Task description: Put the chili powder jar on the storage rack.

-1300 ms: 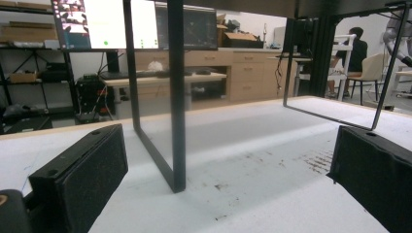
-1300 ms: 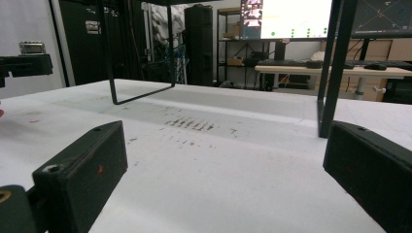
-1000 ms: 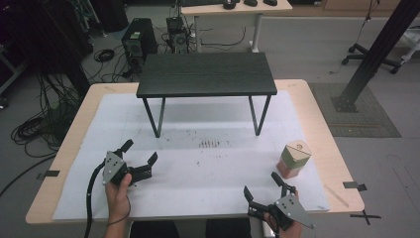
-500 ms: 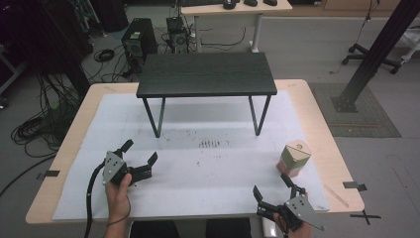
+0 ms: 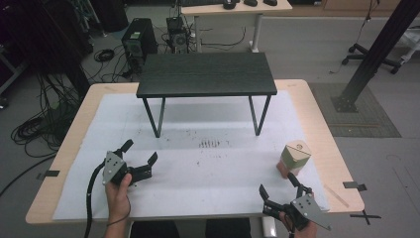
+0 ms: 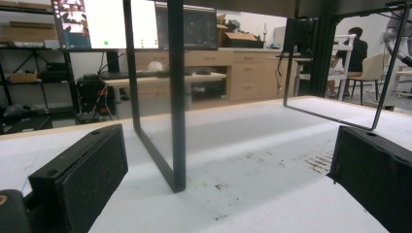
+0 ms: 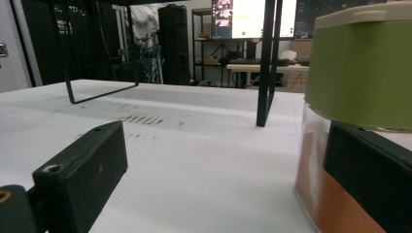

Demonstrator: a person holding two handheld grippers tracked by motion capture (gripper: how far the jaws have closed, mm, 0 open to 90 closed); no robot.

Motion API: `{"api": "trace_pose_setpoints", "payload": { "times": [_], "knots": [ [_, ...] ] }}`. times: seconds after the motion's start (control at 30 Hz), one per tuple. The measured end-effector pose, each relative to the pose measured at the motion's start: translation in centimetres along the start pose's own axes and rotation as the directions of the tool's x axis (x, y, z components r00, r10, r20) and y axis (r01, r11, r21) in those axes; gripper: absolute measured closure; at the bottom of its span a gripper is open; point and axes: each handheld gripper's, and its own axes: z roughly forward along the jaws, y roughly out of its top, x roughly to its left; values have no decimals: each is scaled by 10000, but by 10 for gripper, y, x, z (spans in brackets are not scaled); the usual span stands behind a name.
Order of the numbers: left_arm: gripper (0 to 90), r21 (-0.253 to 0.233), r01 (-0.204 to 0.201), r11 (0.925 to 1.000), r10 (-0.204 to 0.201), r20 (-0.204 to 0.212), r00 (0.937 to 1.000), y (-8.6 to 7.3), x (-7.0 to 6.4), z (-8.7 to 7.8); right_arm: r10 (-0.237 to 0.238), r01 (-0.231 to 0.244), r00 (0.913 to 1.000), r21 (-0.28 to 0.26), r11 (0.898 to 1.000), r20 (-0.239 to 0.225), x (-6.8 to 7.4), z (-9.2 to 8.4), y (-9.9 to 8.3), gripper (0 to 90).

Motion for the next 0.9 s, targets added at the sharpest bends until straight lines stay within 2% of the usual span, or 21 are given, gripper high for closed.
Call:
{"api": "trace_pose_setpoints", "payload": {
  "times": [0.9],
  "knots": [
    [4, 3, 9, 10000, -9, -6, 10000, 0, 0, 0, 218, -211, 9983, -142, 9997, 537, -31, -11, 0, 21]
  ]
}}
